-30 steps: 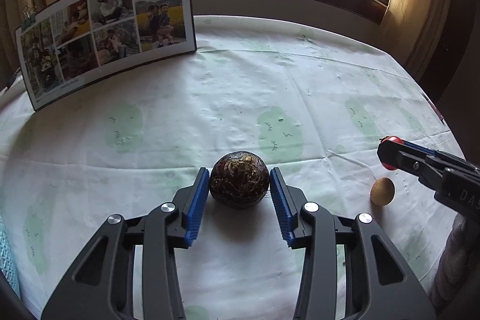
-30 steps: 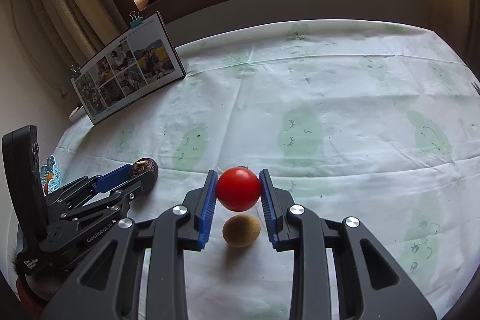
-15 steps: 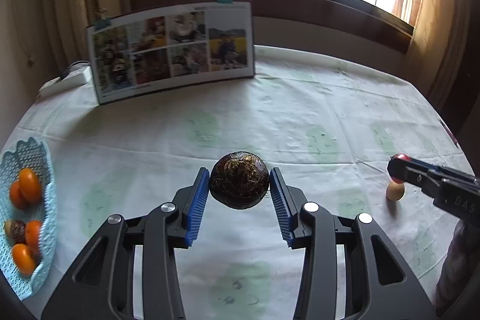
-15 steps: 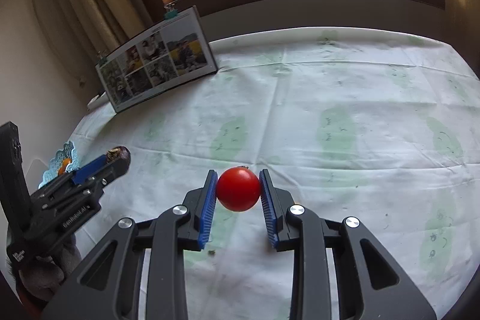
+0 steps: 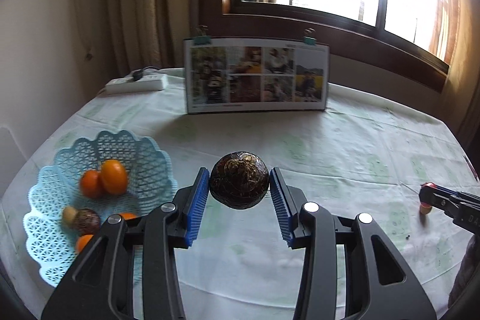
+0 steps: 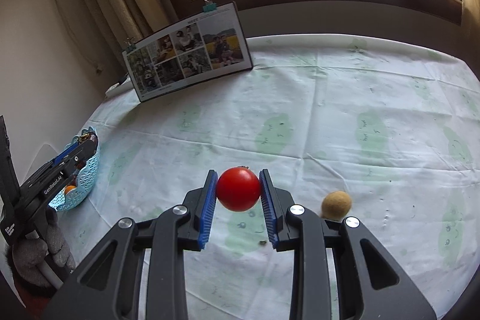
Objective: Organize fruits
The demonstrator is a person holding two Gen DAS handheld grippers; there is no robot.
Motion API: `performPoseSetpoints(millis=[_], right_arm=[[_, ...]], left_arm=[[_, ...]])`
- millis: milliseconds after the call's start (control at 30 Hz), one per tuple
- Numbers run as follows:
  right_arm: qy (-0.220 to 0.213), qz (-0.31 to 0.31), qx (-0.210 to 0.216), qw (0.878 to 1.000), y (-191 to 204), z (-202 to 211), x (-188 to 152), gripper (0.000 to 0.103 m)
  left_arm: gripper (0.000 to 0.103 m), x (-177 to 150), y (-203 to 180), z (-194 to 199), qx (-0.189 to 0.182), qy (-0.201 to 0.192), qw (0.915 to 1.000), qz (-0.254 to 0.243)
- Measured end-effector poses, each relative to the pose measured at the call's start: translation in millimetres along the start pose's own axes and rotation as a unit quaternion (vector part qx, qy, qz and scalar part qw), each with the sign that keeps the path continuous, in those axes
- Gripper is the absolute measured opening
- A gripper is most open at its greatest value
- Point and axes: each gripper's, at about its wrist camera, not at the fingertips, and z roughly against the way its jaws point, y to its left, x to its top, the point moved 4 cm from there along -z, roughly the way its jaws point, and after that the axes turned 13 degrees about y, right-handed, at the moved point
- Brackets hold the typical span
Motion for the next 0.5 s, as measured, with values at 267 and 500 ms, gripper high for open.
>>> performPoseSetpoints(millis=[267,500], right_arm=[[0.003,0.028,0.005,1.0,37,0,3,0.029],[0.013,0.054,0.012,0.998,72,-8,4,0.029]], left_arm=[[0.043,-4,72,8,0.031,-0.006,0.9978,0.059],[0.058,-12,118,10,0.053,-0.006,0.9937,0.099]])
